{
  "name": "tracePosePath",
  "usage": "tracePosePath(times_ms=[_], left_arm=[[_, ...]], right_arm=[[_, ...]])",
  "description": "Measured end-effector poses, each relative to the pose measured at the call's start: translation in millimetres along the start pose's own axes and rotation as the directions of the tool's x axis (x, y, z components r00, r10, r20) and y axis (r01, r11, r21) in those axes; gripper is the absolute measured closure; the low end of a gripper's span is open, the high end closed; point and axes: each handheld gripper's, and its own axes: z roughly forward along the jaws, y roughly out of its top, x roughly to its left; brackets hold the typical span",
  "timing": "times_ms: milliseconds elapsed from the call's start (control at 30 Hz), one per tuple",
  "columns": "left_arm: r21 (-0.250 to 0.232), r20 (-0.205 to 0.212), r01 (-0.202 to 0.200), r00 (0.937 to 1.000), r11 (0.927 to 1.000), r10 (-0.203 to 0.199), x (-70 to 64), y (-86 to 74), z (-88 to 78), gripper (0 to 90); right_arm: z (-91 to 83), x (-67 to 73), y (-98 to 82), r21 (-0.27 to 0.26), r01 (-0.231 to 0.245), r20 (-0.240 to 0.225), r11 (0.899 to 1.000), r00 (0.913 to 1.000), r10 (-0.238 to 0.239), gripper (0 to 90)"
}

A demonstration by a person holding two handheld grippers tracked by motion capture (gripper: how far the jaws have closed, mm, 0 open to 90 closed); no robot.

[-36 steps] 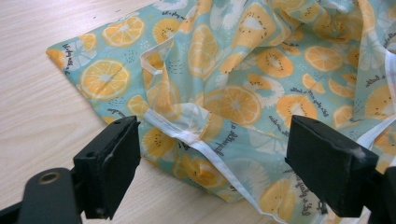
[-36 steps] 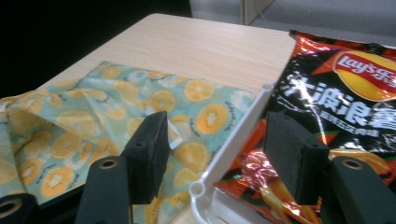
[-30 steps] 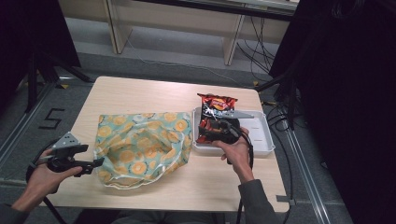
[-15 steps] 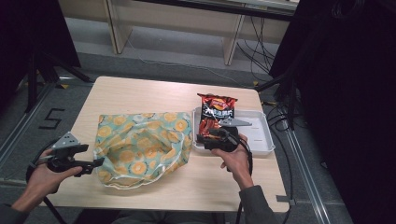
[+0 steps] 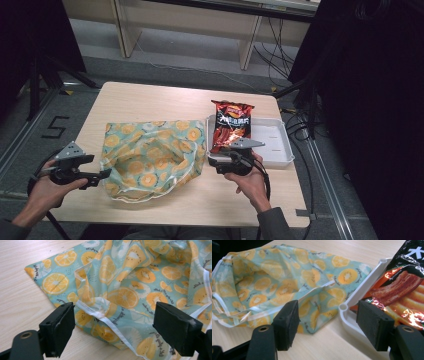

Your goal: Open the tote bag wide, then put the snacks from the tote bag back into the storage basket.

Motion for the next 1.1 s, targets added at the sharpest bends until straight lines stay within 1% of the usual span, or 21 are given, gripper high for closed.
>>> tracePosePath(times_ms=[33, 67, 100, 133, 233, 267, 367, 400, 467, 500, 567, 600, 667, 700, 733, 767, 833, 933, 967, 1000, 1100], left_arm=[[0.0, 0.004, -0.001, 1.0, 1.0, 0.001, -0.1, 0.1, 0.5, 16.8], [0.008, 0.007, -0.01, 0.9999, 0.9999, 0.01, 0.1, 0.4, 0.2, 16.8], [-0.002, 0.008, 0.003, 1.0, 1.0, -0.003, -1.4, 0.5, 1.3, 16.8], [0.004, 0.013, -0.005, 0.9999, 1.0, 0.005, -1.3, 1.0, 1.2, 16.8], [0.008, 0.012, -0.017, 0.9998, 0.9998, 0.017, -1.2, 0.8, 2.0, 16.8], [0.005, 0.01, -0.019, 0.9998, 0.9998, 0.019, -1.1, 1.5, 2.1, 16.8], [0.002, 0.01, -0.016, 0.9998, 0.9999, 0.016, -1.4, 2.2, 2.1, 16.8], [0.003, 0.013, -0.014, 0.9998, 0.9999, 0.014, -1.5, 2.2, 2.7, 16.8], [-0.013, 0.01, -0.018, 0.9998, 0.9998, 0.018, -1.6, 1.8, 4.8, 16.8], [0.004, 0.012, -0.02, 0.9997, 0.9998, 0.02, -1.9, 3.1, 3.9, 16.8], [-0.02, 0.014, -0.003, 0.9999, 0.9998, 0.003, -5.5, 3.9, 5.2, 16.8], [-0.018, 0.016, -0.032, 0.9994, 0.9993, 0.032, -4.2, 3.5, 4.5, 16.8], [0.009, 0.024, -0.037, 0.999, 0.9993, 0.037, -4.1, 3.4, 3.0, 16.8], [0.008, 0.023, -0.04, 0.9989, 0.9992, 0.04, -4.2, 2.6, 2.9, 16.8], [-0.032, 0.019, -0.003, 0.9998, 0.9995, 0.004, -7.4, 1.5, 5.5, 16.8], [0.004, 0.024, -0.035, 0.9991, 0.9994, 0.034, -5.6, 2.2, 2.4, 16.8], [-0.019, 0.018, -0.019, 0.9997, 0.9996, 0.019, -9.7, 0.7, 1.3, 16.8], [0.003, 0.038, -0.056, 0.9977, 0.9984, 0.055, -16.0, -3.0, -1.6, 16.8], [-0.005, 0.045, -0.045, 0.9979, 0.999, 0.045, -19.5, -4.3, -0.5, 16.7], [0.011, 0.053, -0.069, 0.9963, 0.9976, 0.068, -19.7, -4.5, -0.9, 16.7], [0.0, 0.05, -0.057, 0.9971, 0.9984, 0.057, -22.7, -5.9, -0.4, 16.8]], right_arm=[[-0.2, 0.7, -1.2, -0.011, 0.006, -0.001, 1.0, 1.0, -0.006, 35.2], [-3.5, 4.3, -4.0, 0.009, -0.008, -0.001, 1.0, 1.0, 0.008, 35.2], [-3.5, 4.3, -4.0, 0.009, -0.008, -0.001, 1.0, 1.0, 0.008, 35.2], [-3.5, 3.8, -5.9, -0.007, 0.015, 0.011, 1.0, 0.9998, -0.015, 35.1], [-7.1, 9.4, -10.8, 0.018, -0.032, -0.009, 0.999, 0.9994, 0.032, 34.7], [-9.1, 8.2, -14.1, 0.001, 0.002, 0.011, 1.0, 0.9999, -0.002, 34.7], [-12.3, 10.7, -17.7, 0.015, -0.02, 0.009, 1.0, 0.9998, 0.02, 34.5], [-14.4, 8.3, -18.6, 0.017, -0.002, 0.011, 1.0, 0.9999, 0.002, 34.3], [-18.7, 8.7, -24.2, 0.027, -0.032, 0.018, 0.999, 0.9994, 0.031, 34.3], [-18.6, 5.3, -26.0, 0.016, -0.001, 0.019, 1.0, 0.9998, 0.0, 34.2], [-20.4, 5.4, -28.8, 0.018, -0.009, 0.011, 1.0, 0.9999, 0.009, 33.6], [-20.4, 5.4, -28.8, 0.018, -0.009, 0.011, 1.0, 0.9999, 0.009, 33.6], [-23.4, 8.4, -31.2, 0.034, -0.03, 0.018, 0.999, 0.9994, 0.03, 33.2], [-22.3, 9.4, -33.1, 0.014, -0.024, 0.013, 1.0, 0.9996, 0.024, 33.2], [-25.0, 11.4, -33.8, 0.029, -0.03, 0.017, 0.999, 0.9994, 0.03, 33.0], [-27.8, 14.4, -35.8, 0.031, -0.03, 0.006, 0.999, 0.9995, 0.029, 32.3], [-29.3, 17.1, -37.6, 0.031, -0.041, 0.009, 0.999, 0.9991, 0.041, 32.1], [-32.6, 20.2, -42.4, 0.022, -0.043, 0.006, 0.999, 0.9991, 0.042, 31.1], [-34.3, 18.5, -43.3, 0.035, -0.021, 0.012, 0.999, 0.9997, 0.021, 30.7], [-34.1, 17.8, -46.4, 0.041, -0.011, 0.021, 0.999, 0.9997, 0.01, 29.7], [-32.6, 18.3, -48.8, 0.042, -0.015, 0.018, 0.999, 0.9997, 0.014, 29.4]])
